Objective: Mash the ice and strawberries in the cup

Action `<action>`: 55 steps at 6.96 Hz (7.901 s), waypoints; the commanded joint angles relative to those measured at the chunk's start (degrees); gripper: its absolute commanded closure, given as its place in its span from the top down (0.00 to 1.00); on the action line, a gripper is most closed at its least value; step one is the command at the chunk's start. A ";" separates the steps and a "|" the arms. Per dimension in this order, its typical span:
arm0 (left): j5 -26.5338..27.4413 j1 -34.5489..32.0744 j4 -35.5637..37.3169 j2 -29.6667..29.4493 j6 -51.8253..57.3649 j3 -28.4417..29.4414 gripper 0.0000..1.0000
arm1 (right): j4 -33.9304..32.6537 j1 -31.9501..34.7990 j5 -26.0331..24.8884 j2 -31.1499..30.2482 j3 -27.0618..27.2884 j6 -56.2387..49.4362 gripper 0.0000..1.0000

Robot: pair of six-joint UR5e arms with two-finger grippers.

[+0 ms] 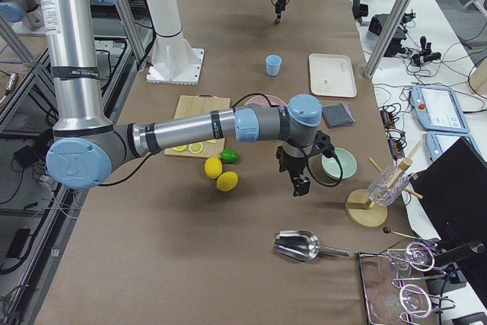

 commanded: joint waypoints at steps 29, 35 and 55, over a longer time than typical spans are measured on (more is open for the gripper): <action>11.79 16.89 5.95 -32.05 -21.04 5.59 0.00 | 0.45 4.59 2.62 1.59 -6.64 -4.85 0.99; 16.45 19.88 2.85 -31.97 -21.32 6.41 0.79 | 0.45 4.59 2.62 1.33 -6.73 -4.93 0.99; -9.12 -25.73 -16.84 3.18 23.50 27.84 0.99 | 0.54 5.90 2.89 0.98 -6.11 -5.02 0.99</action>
